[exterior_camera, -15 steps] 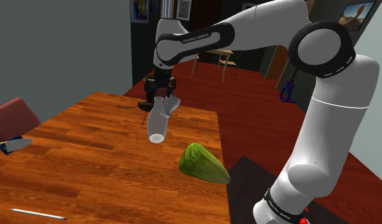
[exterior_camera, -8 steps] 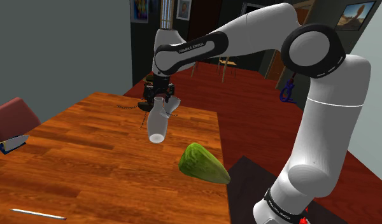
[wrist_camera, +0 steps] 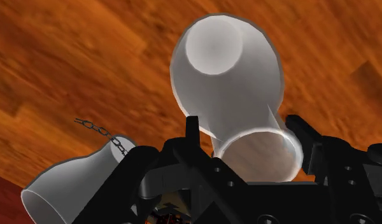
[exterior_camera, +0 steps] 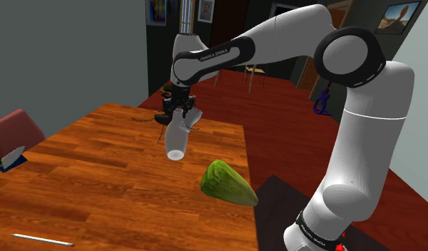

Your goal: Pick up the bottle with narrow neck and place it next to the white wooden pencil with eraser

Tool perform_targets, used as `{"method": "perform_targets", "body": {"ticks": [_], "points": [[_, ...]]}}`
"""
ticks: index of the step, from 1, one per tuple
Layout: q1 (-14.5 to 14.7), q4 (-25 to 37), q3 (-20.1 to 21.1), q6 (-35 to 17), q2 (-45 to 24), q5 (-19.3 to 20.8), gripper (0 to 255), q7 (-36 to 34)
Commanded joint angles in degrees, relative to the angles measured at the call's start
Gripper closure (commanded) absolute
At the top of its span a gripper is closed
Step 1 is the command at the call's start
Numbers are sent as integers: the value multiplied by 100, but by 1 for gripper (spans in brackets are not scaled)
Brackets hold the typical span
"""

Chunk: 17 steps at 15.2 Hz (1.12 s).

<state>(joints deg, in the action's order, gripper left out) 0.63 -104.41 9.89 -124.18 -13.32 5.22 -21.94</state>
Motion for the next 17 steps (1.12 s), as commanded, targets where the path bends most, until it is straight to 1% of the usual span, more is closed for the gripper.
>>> {"method": "perform_targets", "body": {"ticks": [1,9,17], "points": [[0,0,0,0,0,0,255,0],[0,0,0,-1,-1,0,255,0],[-5,399,15,563,169,-57,255,53]]}}
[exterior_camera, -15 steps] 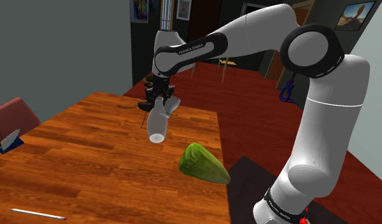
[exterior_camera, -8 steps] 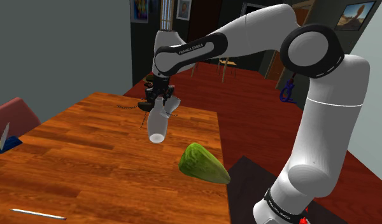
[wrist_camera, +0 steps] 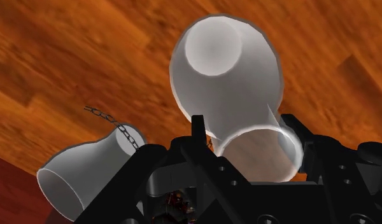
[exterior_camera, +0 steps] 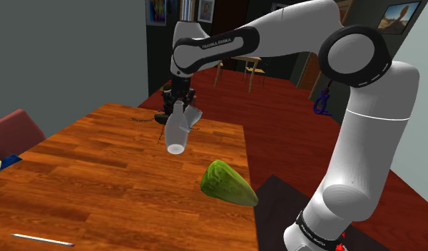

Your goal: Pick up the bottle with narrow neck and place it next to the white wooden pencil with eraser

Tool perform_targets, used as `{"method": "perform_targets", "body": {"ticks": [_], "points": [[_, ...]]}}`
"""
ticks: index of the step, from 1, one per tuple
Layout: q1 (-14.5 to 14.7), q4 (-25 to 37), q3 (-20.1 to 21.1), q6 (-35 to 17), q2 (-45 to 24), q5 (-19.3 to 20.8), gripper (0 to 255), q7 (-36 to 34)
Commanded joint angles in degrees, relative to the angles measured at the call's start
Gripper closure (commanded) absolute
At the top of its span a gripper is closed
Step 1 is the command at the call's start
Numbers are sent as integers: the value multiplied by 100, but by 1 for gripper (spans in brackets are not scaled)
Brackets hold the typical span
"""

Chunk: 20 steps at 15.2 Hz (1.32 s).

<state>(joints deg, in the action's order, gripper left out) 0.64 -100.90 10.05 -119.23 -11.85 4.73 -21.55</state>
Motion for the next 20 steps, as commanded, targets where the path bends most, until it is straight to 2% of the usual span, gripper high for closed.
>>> {"method": "perform_targets", "body": {"ticks": [1,7,13,20], "points": [[-5,104,0,140,38,-13,255,19],[-4,429,7,530,104,-38,255,46],[411,-6,299,461,435,32,255,-701],[908,-190,683,487,582,143,255,-1624]]}}
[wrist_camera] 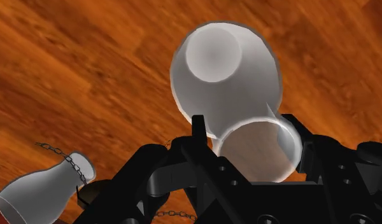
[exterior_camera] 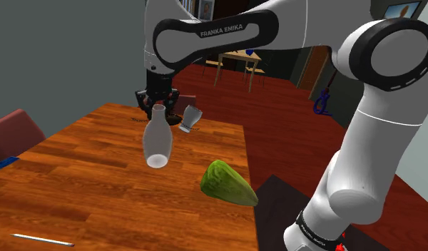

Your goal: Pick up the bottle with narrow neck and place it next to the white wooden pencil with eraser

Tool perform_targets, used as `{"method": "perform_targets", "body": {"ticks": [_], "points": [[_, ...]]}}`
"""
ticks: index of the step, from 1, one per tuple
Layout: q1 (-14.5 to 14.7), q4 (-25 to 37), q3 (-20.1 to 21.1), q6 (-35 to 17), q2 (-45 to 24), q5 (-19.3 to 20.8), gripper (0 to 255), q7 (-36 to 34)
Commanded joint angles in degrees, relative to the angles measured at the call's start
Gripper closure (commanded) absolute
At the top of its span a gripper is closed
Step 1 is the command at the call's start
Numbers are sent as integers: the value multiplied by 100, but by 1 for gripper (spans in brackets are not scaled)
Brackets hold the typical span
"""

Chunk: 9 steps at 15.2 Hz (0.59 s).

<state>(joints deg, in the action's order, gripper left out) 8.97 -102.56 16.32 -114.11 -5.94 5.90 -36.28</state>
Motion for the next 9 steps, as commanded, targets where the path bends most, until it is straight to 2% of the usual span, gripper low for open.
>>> {"method": "perform_targets", "body": {"ticks": [1,9], "points": [[148,-22,112,-12,-10,46,255,-287],[774,242,551,161,-222,277,255,-1404]]}}
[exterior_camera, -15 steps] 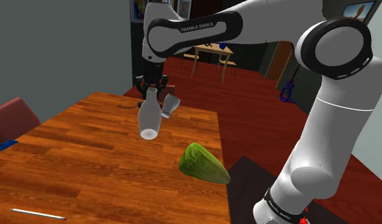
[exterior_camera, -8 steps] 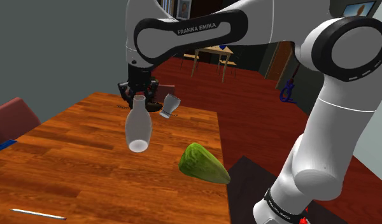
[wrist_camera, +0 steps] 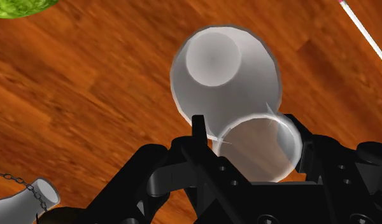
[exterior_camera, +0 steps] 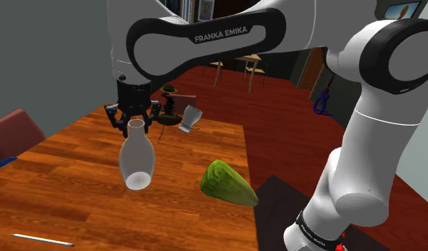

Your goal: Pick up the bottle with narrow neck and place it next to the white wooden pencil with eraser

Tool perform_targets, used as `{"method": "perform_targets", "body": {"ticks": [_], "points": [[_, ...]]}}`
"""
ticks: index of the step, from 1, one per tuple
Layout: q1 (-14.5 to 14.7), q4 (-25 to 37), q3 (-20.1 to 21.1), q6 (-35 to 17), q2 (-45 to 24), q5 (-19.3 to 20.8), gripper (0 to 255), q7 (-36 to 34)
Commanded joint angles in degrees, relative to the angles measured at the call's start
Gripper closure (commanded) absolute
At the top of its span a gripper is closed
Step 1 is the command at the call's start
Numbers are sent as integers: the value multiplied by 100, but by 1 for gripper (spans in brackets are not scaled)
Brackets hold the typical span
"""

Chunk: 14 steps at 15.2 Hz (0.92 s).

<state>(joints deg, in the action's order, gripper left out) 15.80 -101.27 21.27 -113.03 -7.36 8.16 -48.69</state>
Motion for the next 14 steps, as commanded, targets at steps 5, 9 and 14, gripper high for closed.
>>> {"method": "perform_targets", "body": {"ticks": [5,9,14], "points": [[533,514,301,242,-402,272,255,-872],[936,979,461,450,-768,493,255,-1428],[1523,1770,599,799,-1361,814,255,-2079]]}}
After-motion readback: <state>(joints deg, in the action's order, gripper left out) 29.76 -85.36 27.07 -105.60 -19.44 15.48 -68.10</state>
